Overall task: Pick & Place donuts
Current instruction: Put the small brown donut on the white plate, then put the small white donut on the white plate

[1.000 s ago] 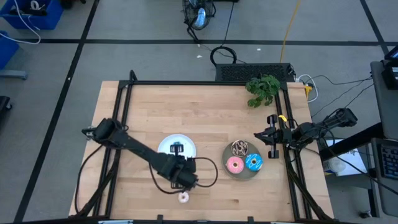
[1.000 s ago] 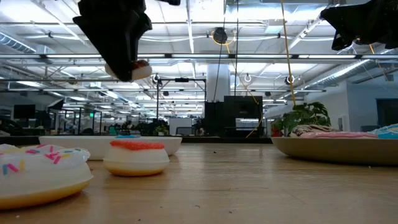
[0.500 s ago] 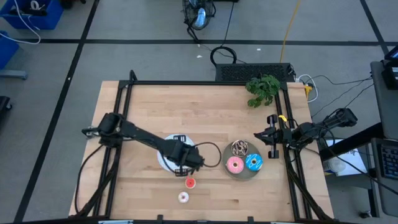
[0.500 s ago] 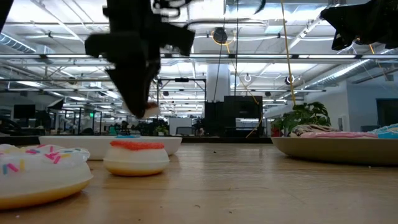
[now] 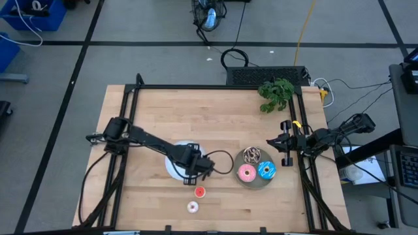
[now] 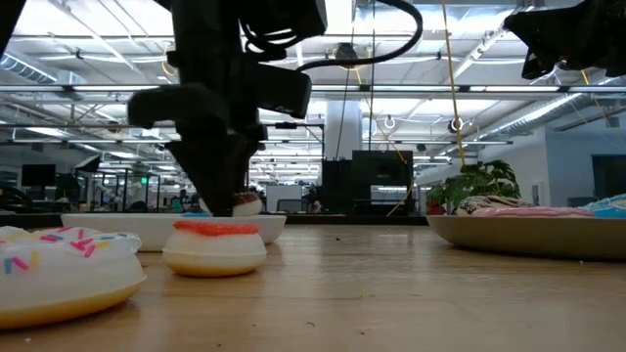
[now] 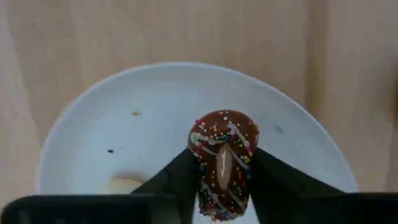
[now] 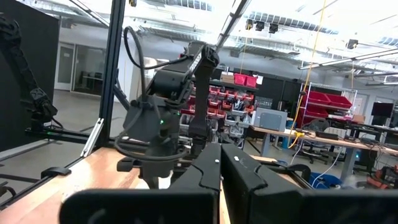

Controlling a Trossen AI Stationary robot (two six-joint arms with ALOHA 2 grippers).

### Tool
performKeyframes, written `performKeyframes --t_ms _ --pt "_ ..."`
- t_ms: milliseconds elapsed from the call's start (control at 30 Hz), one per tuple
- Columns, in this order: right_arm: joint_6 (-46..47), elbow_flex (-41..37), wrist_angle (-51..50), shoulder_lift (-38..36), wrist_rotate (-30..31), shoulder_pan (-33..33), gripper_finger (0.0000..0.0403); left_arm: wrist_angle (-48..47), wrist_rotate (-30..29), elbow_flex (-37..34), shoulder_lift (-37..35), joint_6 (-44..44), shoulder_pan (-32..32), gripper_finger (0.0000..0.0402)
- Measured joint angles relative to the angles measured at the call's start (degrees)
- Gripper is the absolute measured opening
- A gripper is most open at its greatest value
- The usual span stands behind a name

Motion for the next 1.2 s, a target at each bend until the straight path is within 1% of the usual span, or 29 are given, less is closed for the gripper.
performKeyframes --t_ms 133,233,333,400,633,767,1000,1100,1200 --pt "0.0 0.0 -0.1 0.0 0.0 0.0 0.0000 0.0 0.0 0.0 0.0 -0.1 -0.1 0.0187" --pt "0.1 0.0 -0.1 0.0 0.0 0.0 0.0000 0.0 -1.5 0.0 0.0 -0.1 0.3 0.0226" --pt "0.1 0.0 -0.2 0.0 0.0 0.0 0.0000 0.0 -2.0 0.0 0.0 0.2 0.2 0.0252" --pt "0.1 0.0 -0.2 0.0 0.0 0.0 0.0000 0.0 -1.2 0.0 0.0 -0.1 0.2 0.0263" --pt "0.1 0.0 -0.1 0.0 0.0 0.0 0.0000 -0.5 -2.4 0.8 0.0 0.8 0.2 0.0271" --pt "0.0 0.0 -0.2 0.0 0.0 0.0 0.0000 -2.8 -3.5 4.4 0.0 -0.2 -0.5 0.0271" --pt "0.0 0.0 -0.1 0.0 0.0 0.0 0.0000 -4.3 -3.1 11.8 0.0 -4.8 -3.4 0.0271" --pt "0.1 0.0 -0.2 0.0 0.0 0.0 0.0000 -4.0 -3.1 12.6 0.0 -7.9 -4.5 0.0271" --pt "0.1 0.0 -0.1 0.0 0.0 0.0 0.0000 -4.4 -3.1 12.6 0.0 -8.7 -5.5 0.0271"
